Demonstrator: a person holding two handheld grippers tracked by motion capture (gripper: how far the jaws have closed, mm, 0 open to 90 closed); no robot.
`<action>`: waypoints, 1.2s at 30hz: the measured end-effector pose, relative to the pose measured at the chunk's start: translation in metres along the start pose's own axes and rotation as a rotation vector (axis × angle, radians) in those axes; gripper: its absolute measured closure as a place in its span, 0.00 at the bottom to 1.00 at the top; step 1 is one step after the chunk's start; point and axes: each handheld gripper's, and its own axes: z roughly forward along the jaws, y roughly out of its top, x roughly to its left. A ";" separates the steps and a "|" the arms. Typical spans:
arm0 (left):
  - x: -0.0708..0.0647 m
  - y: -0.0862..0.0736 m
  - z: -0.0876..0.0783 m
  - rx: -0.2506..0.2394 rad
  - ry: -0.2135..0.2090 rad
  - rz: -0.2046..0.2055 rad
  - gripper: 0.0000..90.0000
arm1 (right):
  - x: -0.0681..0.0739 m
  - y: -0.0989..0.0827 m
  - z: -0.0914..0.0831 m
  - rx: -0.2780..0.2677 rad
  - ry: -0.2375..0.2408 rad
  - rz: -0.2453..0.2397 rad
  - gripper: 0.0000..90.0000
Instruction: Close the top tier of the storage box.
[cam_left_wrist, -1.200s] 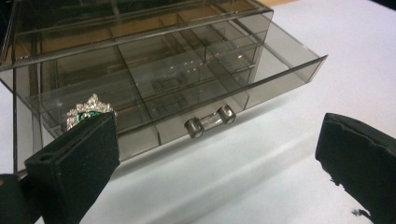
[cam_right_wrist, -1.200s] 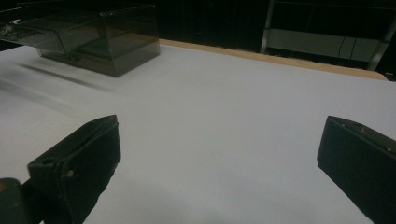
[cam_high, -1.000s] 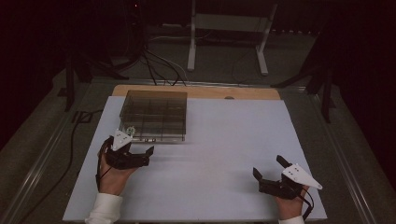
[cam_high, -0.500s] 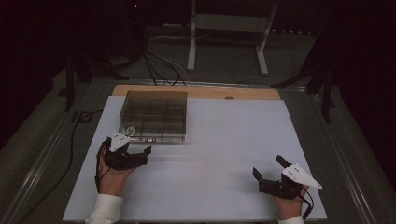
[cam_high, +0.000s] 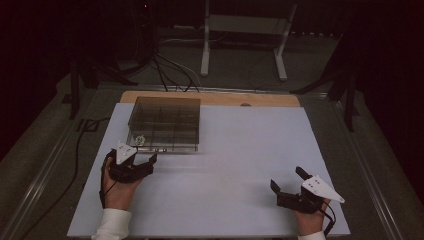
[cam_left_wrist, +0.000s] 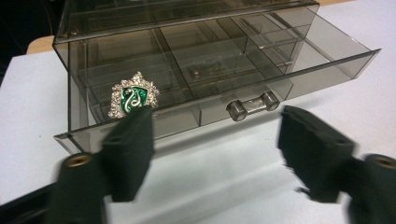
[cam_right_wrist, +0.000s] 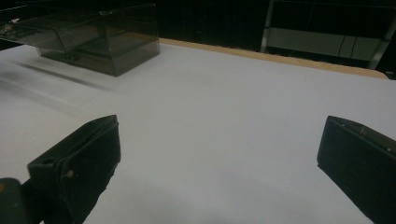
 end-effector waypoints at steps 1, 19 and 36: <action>0.000 0.000 0.000 0.000 0.004 0.005 0.46 | 0.000 0.000 0.000 -0.001 -0.001 0.000 0.00; 0.004 -0.005 0.005 0.033 -0.024 -0.021 0.92 | 0.000 0.000 0.000 0.000 -0.003 -0.001 0.00; 0.004 -0.006 0.014 0.042 -0.006 -0.039 1.00 | 0.000 0.000 0.000 0.003 -0.004 0.000 0.00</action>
